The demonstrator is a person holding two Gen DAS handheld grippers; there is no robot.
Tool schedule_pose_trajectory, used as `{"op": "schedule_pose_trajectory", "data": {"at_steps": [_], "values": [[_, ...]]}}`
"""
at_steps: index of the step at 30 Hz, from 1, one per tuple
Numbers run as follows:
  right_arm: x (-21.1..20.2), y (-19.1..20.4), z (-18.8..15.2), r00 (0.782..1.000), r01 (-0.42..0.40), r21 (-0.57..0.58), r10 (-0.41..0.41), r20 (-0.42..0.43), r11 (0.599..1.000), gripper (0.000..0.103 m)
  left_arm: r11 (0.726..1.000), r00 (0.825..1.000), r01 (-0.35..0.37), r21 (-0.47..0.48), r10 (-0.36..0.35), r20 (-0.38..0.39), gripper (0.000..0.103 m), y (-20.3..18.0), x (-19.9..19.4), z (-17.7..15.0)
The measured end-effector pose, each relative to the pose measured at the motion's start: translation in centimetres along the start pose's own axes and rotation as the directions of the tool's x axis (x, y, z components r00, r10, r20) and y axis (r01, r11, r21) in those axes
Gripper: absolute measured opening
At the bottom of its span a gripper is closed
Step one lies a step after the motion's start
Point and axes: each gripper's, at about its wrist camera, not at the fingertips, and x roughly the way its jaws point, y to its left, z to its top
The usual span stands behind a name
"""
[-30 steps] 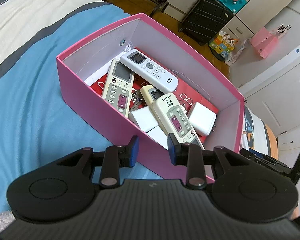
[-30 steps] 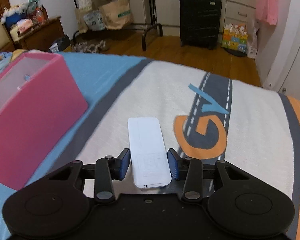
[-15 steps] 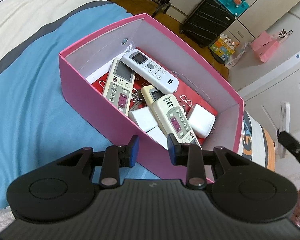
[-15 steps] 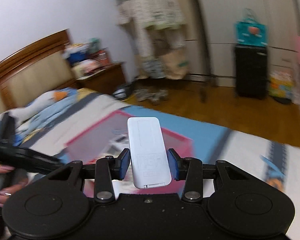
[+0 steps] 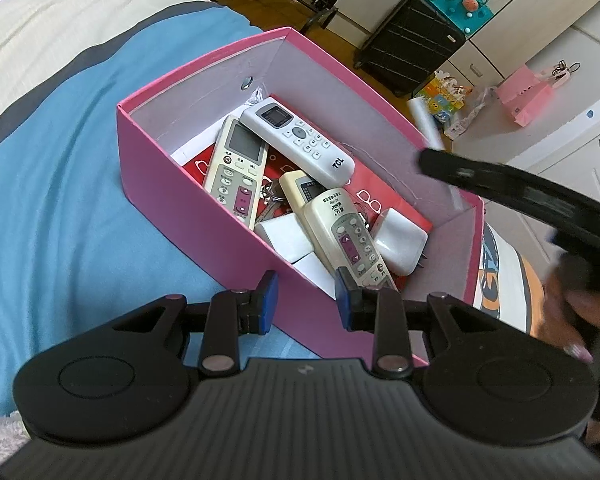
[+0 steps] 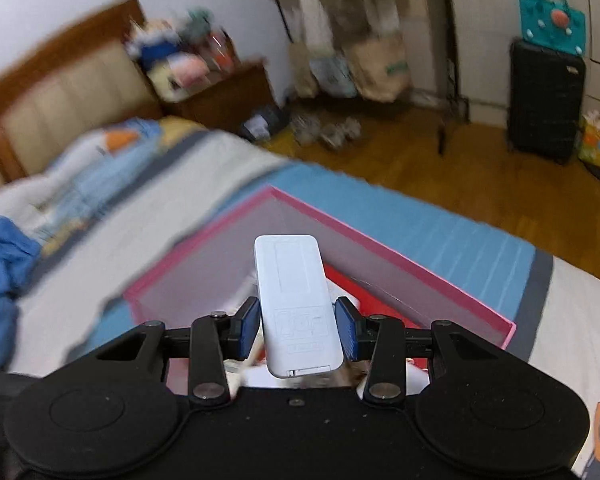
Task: Organize rigid objects
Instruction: 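Carry the white charger over the box and release it inside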
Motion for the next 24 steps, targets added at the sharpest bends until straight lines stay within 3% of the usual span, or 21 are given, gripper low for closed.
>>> {"op": "schedule_pose_trajectory", "data": {"at_steps": [5,10,13,19,21,24], "values": [[4.1,-0.3,0.9,0.988,0.100,-0.029,-0.102,-0.116,0.995,0.047,1.000,1.000,0.006,0.000,-0.006,0.000,0.029,0.1,0.0,0.0],[6.3,-0.1,1.4,0.965,0.193,-0.130,-0.213,-0.154,0.972,0.047,1.000,1.000,0.014,-0.005,-0.014,-0.004,0.029,0.3,0.1,0.1],[7.1,0.1,1.2,0.953,0.202,-0.208,-0.241,-0.183,0.957,0.047,1.000,1.000,0.017,-0.007,-0.017,-0.005,0.029,0.3,0.2,0.2],[3.3,1.2,0.2,0.968,0.226,-0.224,-0.244,-0.055,0.948,0.048,1.000,1.000,0.021,-0.010,-0.021,-0.007,0.030,0.4,0.2,0.2],[0.6,1.1,-0.8,0.973,0.230,-0.154,-0.232,0.004,0.961,0.049,1.000,1.000,0.023,-0.013,-0.023,-0.010,0.030,0.5,0.3,0.2],[-3.0,0.8,-3.3,0.985,0.162,-0.043,-0.159,0.068,0.986,0.050,1.000,1.000,0.023,-0.015,-0.023,-0.012,0.030,0.4,0.3,0.2]]}}
